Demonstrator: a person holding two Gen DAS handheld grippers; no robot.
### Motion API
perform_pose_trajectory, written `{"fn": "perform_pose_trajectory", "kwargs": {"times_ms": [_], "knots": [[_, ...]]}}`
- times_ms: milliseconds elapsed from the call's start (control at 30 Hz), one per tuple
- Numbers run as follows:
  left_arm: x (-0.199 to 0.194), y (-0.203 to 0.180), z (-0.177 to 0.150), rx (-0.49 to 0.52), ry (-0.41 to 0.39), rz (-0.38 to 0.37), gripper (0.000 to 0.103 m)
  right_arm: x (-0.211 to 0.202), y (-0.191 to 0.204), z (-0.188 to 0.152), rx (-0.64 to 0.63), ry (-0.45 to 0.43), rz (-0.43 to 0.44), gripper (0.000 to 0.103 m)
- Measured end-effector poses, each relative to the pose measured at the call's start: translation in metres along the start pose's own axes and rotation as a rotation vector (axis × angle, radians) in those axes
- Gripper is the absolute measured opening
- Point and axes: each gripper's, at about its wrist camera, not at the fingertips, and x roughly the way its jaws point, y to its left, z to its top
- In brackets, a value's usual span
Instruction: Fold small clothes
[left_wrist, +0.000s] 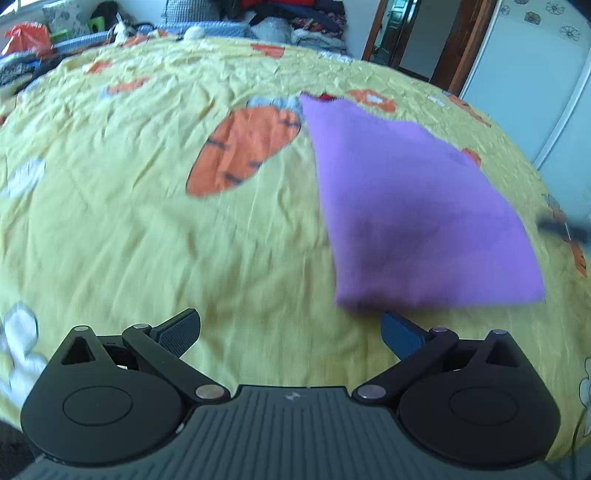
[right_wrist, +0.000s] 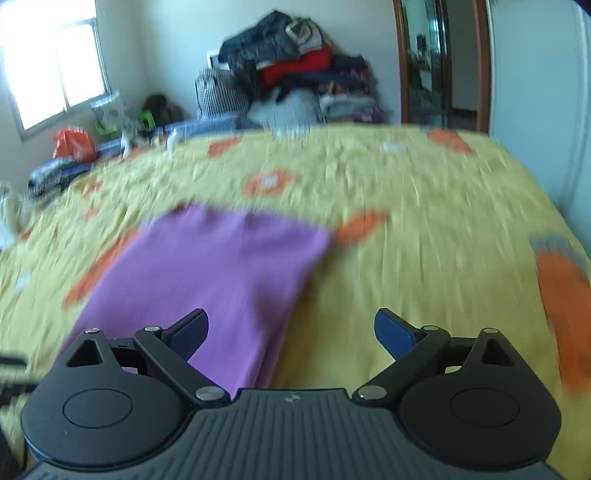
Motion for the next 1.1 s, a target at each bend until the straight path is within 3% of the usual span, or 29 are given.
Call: {"fn": "perform_pose_trajectory", "kwargs": {"times_ms": [133,267,333,533,1100], "knots": [[0.003,-0.01,-0.013,0.026,-0.007,0.028,0.103,-0.01,0.018,-0.046,0.018,0.047,-0.052,0.098],[0.006,-0.022,-0.014,0.041,0.002,0.053,0.103,0.001,0.03,-0.07,-0.008,0.08,-0.101,0.098],[0.008,-0.029,-0.013,0.055,0.017,0.067,0.103,-0.001,0.036,-0.078,-0.018,0.054,-0.119,0.103],[0.014,-0.045,-0.016,0.073,0.043,0.14,0.103,0.002,0.05,-0.081,-0.022,0.043,-0.167,0.103],[0.015,-0.05,-0.017,0.037,0.016,0.169,0.103,0.009,0.07,-0.083,-0.027,0.009,-0.169,0.103]]}}
